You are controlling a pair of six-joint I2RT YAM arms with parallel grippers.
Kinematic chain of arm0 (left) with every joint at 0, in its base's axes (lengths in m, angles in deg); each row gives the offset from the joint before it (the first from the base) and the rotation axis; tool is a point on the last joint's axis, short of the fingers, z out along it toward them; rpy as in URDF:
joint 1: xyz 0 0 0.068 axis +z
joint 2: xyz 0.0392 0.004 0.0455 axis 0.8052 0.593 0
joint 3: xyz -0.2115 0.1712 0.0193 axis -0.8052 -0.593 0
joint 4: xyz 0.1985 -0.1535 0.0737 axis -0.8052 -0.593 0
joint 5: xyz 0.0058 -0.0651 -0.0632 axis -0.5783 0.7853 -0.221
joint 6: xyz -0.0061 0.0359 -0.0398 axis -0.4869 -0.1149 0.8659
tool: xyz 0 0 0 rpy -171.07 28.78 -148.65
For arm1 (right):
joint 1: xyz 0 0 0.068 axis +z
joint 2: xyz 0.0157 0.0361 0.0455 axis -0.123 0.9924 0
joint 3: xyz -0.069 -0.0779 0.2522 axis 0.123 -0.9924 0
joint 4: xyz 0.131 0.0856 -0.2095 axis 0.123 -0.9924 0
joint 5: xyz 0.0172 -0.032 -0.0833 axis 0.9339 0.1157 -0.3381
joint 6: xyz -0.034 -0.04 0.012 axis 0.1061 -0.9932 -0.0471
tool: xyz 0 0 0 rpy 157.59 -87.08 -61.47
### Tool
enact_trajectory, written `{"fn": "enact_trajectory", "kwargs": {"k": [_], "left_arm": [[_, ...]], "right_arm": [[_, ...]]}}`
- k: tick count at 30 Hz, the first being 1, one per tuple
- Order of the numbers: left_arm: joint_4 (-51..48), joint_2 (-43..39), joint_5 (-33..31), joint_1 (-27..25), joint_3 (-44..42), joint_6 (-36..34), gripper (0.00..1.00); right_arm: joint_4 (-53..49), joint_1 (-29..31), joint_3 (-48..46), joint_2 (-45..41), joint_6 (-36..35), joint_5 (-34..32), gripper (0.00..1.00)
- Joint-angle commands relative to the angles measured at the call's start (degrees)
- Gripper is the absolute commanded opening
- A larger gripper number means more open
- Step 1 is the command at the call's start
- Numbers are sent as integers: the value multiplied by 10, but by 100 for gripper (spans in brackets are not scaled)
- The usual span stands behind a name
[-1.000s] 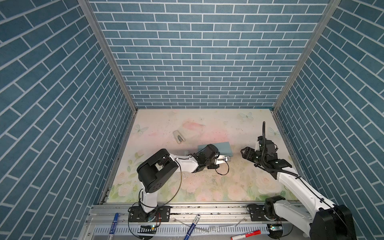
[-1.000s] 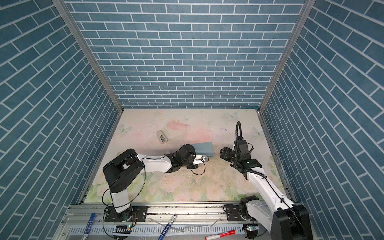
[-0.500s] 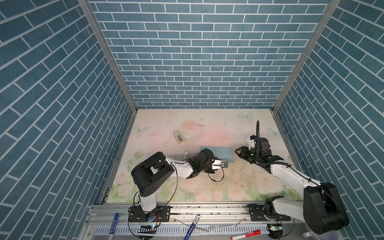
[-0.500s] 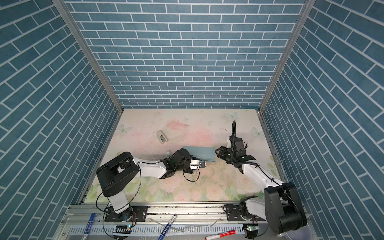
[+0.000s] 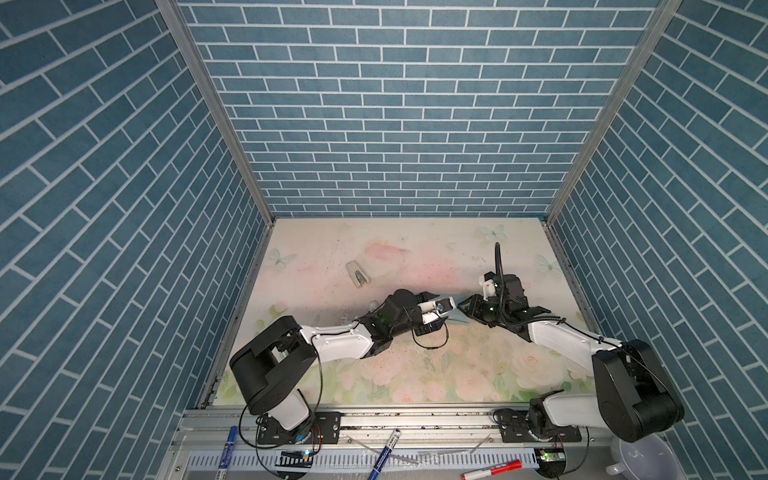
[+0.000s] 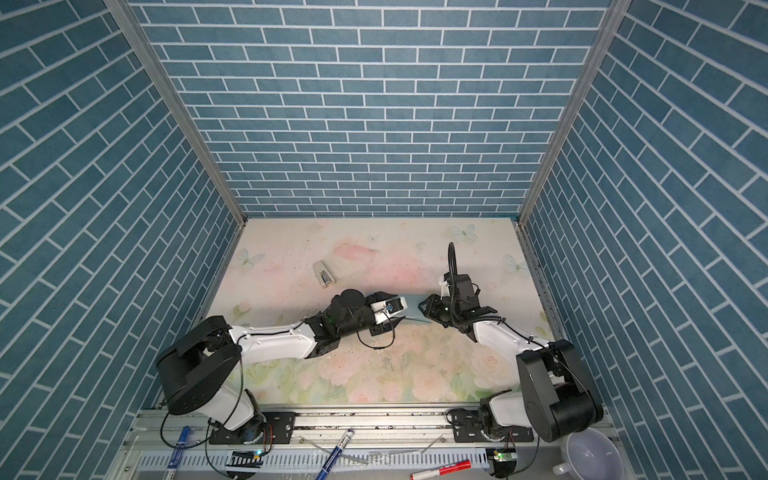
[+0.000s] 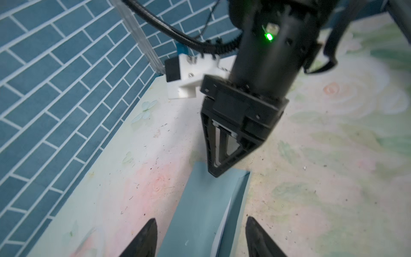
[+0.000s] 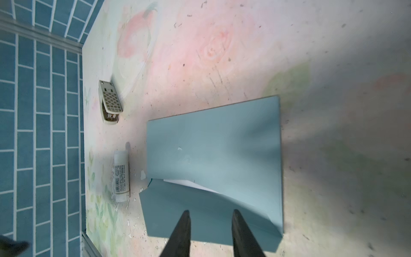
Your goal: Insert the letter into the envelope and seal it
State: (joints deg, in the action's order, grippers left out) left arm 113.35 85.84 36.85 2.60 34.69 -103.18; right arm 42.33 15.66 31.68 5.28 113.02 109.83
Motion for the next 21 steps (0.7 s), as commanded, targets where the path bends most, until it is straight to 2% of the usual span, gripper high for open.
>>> {"fn": "enact_trajectory", "kwargs": {"k": [1,4,7,10,15,18,21], "left_arm": [[6,-29,18,44,-16,145,64],[-11,-42,41,87,-17,229,62],[-51,-34,64,118,-3,284,56],[-102,-12,77,129,24,312,48],[-161,35,91,131,65,344,30],[-188,60,95,131,85,362,16],[-221,86,96,131,107,378,9]], "right_arm": [[13,22,32,15,-6,11,29],[14,34,40,27,-7,11,28],[20,45,47,40,-8,13,26],[22,56,56,54,-10,16,26],[21,75,72,75,-14,20,24],[19,83,75,82,-16,20,19],[17,90,76,89,-19,20,13]]}}
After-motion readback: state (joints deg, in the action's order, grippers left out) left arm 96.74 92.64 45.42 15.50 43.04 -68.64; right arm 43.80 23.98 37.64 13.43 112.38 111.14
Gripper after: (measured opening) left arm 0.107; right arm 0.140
